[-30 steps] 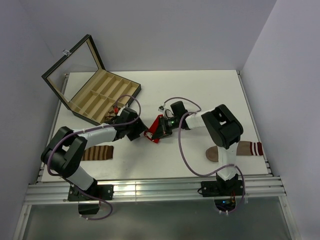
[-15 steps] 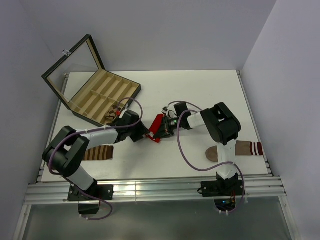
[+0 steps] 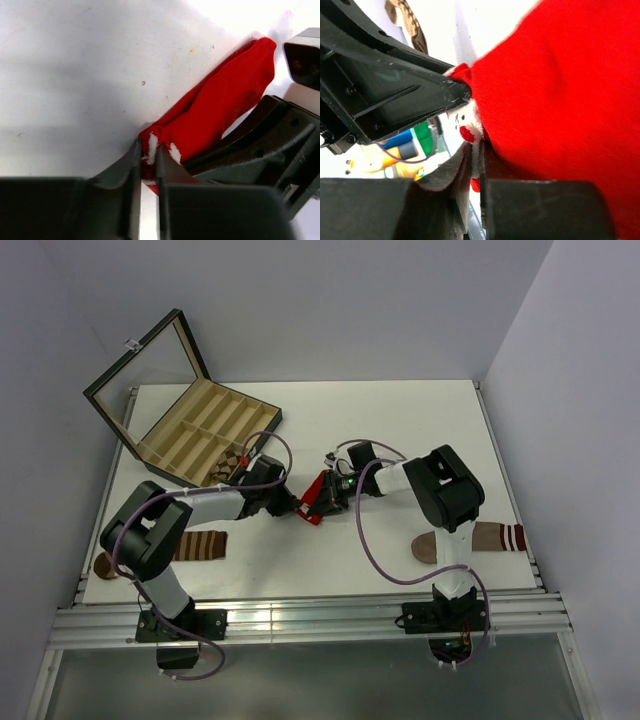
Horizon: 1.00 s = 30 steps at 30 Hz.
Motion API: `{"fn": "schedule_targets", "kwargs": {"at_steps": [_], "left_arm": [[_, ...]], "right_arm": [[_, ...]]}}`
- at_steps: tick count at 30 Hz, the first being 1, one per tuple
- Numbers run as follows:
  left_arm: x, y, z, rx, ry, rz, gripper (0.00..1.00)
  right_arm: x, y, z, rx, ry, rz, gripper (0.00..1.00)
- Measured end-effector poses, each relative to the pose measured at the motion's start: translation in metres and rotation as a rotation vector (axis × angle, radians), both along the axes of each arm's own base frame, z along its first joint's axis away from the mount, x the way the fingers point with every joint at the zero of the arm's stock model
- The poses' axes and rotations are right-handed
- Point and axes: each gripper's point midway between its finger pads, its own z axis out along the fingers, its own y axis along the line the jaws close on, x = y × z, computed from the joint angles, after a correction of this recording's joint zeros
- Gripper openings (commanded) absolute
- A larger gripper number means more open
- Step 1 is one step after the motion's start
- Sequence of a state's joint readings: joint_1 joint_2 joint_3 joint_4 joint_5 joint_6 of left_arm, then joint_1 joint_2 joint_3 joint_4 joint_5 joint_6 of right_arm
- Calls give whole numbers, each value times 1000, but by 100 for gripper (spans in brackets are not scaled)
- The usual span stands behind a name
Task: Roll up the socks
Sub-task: Roll the sock at the center of the board.
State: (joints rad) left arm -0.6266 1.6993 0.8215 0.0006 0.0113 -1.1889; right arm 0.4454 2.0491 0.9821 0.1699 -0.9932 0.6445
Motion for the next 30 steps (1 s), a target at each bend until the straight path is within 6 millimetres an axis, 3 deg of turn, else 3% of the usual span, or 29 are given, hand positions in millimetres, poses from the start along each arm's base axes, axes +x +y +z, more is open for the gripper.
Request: {"fn": "schedule_targets", "kwargs": {"at_steps": [3,11,19,30], "left_arm": [[3,-3,1,1,-1,-13,1],[8,-8,1,48,3,-84,0],[9,-10,2,100,22,-165,0],[6,-9,2,122,44,-216,0]], "right_arm": [[1,0,2,-31,-58,2,31],[2,-2,14,-223,-382,-2,45],[7,-5,39,-416,-752,-15,47],[-9,7,29,-591,-1001,71,47]]}}
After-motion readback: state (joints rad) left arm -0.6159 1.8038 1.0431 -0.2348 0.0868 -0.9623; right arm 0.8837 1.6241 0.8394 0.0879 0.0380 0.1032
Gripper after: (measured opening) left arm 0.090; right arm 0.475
